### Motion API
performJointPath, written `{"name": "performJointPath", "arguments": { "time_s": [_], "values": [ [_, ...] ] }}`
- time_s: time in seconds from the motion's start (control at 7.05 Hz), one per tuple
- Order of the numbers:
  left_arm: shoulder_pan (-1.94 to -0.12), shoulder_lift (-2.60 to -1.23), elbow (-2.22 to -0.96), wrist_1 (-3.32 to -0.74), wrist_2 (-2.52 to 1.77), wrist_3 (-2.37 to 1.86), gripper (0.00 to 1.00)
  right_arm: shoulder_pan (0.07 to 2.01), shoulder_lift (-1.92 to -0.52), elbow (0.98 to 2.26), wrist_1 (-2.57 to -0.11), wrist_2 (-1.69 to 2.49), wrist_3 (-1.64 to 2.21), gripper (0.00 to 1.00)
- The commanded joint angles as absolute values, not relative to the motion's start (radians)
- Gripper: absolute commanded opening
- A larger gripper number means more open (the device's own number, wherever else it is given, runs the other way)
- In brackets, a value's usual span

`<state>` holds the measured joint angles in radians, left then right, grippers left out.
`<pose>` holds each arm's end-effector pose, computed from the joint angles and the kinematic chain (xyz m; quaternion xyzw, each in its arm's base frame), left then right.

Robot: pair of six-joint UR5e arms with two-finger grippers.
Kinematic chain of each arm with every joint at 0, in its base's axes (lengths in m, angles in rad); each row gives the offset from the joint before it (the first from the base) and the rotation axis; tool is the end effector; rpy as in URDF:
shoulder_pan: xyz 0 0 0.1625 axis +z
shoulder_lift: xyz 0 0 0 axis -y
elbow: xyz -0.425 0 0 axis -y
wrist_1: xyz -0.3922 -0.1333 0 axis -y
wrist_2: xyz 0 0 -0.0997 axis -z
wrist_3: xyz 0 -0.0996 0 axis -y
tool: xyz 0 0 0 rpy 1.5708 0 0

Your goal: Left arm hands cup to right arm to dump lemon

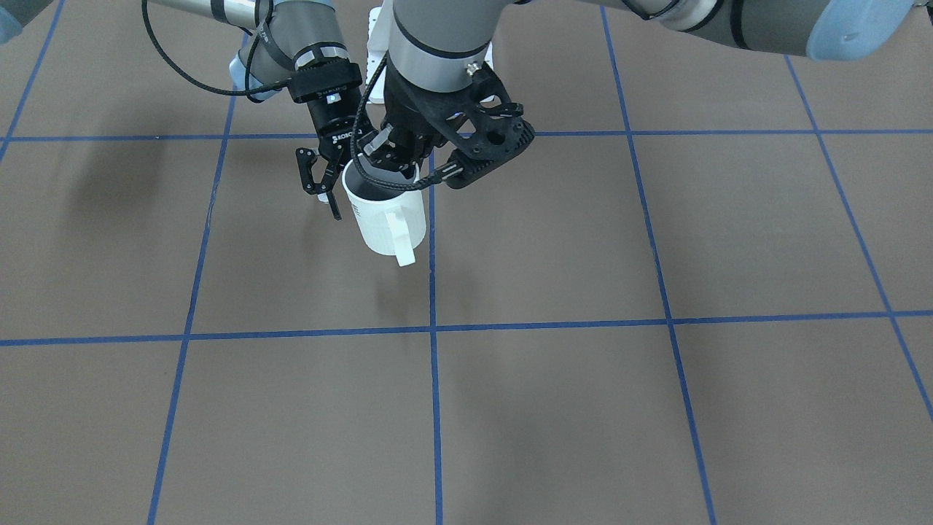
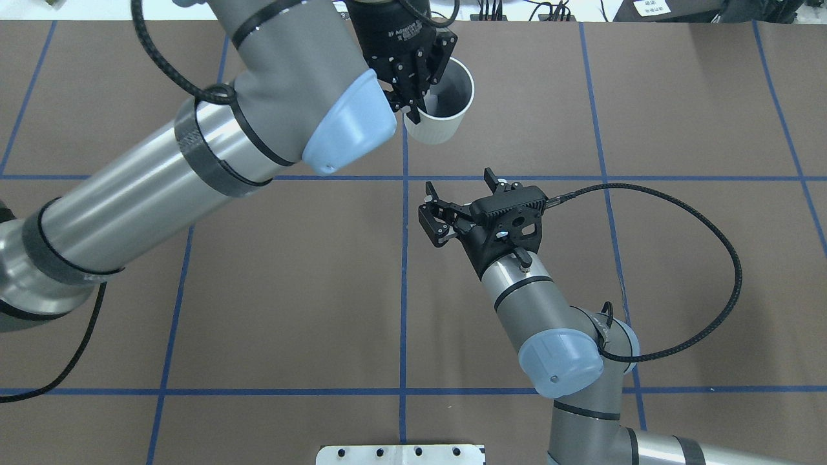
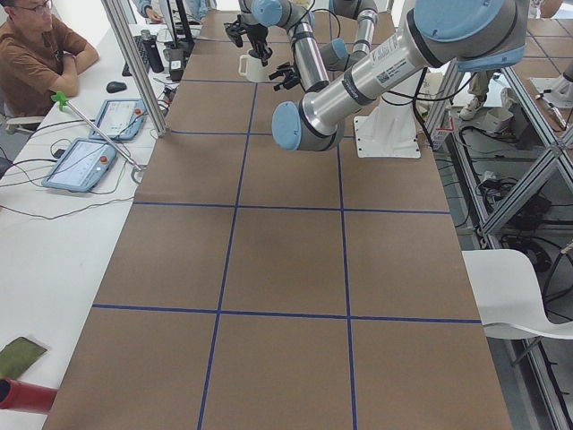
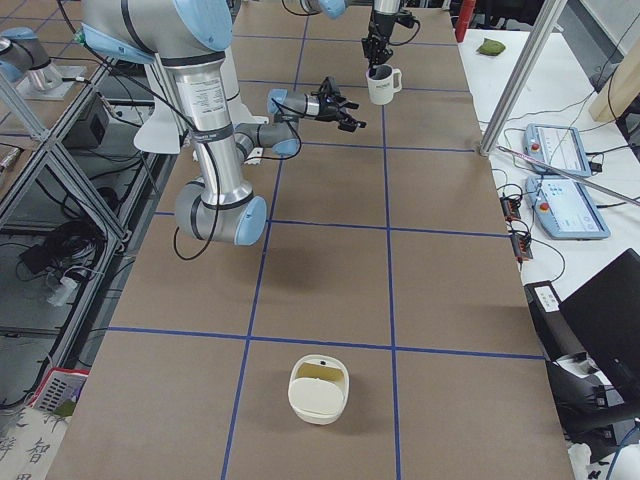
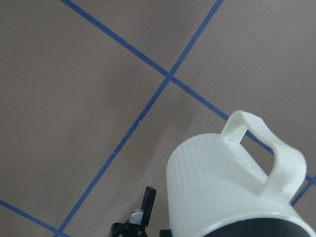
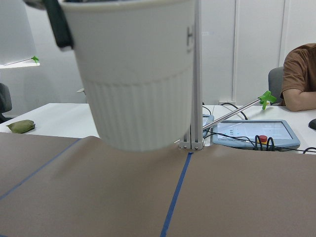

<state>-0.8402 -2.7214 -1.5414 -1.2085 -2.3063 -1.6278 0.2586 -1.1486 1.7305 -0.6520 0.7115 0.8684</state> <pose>0.4054 -0.5520 -0.0324 -0.1767 0.4469 -0.2559 0.8388 -0.5012 -0.3485 0.2397 0.5567 -0.4089 0.1307 0.7112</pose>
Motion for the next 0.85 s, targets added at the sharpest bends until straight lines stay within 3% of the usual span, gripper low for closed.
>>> {"name": "performJointPath", "arguments": {
  "time_s": [0.0,0.71],
  "values": [
    [-0.92,-2.67,-1.58,-1.195,-2.324,-1.513,0.0,0.293,-1.152,1.726,-0.652,0.724,0.861,0.99],
    [-1.043,-2.167,-1.908,-1.131,-2.321,-0.926,0.0,0.604,-1.158,1.651,-0.791,1.243,0.853,0.99]
  ]
}}
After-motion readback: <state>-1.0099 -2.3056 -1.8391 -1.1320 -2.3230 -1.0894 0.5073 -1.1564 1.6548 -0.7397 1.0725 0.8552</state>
